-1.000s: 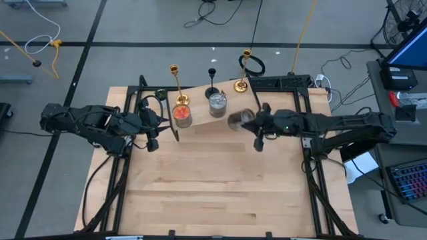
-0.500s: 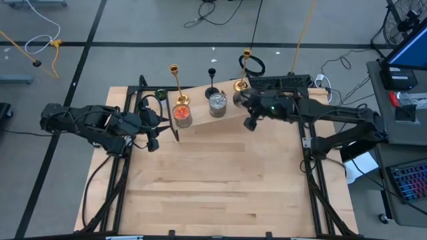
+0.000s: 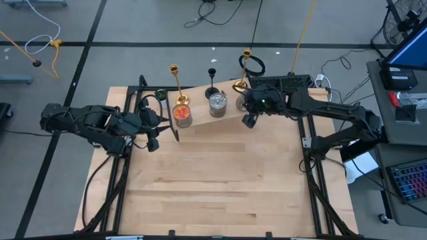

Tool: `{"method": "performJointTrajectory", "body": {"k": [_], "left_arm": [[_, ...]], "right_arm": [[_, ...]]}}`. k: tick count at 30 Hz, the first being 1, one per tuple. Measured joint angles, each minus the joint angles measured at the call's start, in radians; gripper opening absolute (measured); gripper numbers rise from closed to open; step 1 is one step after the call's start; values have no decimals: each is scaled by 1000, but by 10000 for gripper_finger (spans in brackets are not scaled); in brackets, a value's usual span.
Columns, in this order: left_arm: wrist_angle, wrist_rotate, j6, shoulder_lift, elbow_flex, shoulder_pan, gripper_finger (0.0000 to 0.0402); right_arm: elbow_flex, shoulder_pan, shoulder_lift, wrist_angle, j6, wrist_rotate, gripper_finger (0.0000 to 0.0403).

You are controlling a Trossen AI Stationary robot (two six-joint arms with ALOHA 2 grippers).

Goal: Pick & Place candle stick holders
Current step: Put the silver scented candle on the shelf

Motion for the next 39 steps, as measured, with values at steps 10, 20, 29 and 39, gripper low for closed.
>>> {"method": "performJointTrajectory", "body": {"k": [10, 20, 29, 39], "left_arm": [[-1, 0, -9, 0, 0, 0, 118], [-7, 0, -10, 0, 0, 0, 118], [-6, 46, -21, 0, 0, -1, 118], [-5, 103, -25, 0, 0, 0, 118]], "right_arm": [[0, -13, -1, 5, -5, 1, 40], [0, -20, -1, 89, -96, 2, 81], [0, 102, -104, 26, -51, -1, 93], [-124, 158, -136, -82, 85, 122, 89]]}}
